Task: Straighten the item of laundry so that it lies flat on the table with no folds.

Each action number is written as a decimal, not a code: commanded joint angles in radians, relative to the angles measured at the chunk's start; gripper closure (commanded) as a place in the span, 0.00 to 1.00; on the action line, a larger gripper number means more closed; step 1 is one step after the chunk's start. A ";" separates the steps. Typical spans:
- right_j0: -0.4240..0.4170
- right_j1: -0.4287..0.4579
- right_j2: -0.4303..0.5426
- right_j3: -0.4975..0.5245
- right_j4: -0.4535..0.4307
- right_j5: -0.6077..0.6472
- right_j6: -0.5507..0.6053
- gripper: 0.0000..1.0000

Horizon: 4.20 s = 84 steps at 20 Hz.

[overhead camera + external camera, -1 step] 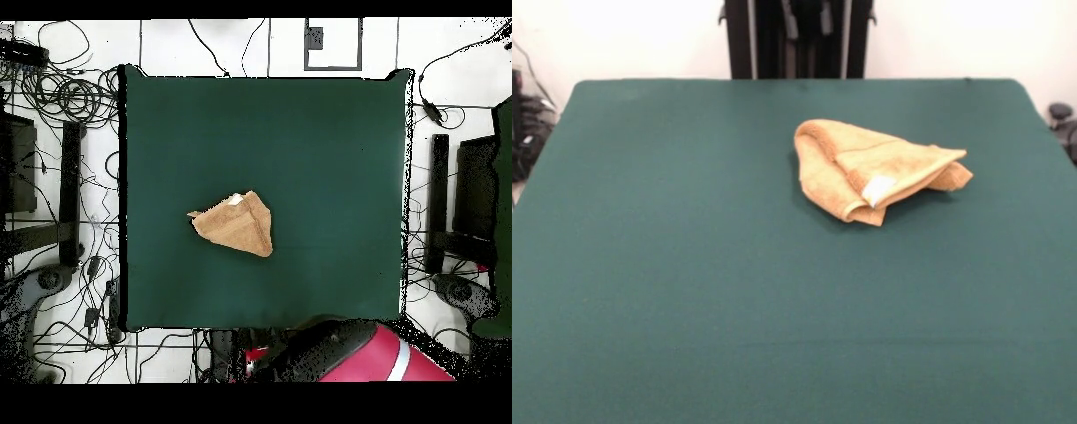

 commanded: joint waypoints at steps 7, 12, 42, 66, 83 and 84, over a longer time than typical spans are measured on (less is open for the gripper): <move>-0.067 0.365 -0.071 -0.141 -0.025 -0.313 0.024 0.00; -0.068 0.481 -0.087 -0.191 -0.007 -0.432 0.035 0.00; 0.044 0.261 0.198 -0.145 0.076 0.009 0.328 0.00; 0.120 0.336 0.284 -0.166 0.235 -0.192 0.289 0.00; 0.058 0.288 0.312 -0.235 0.163 -0.087 0.251 0.00; 0.056 0.293 0.304 -0.239 0.160 -0.088 0.244 0.00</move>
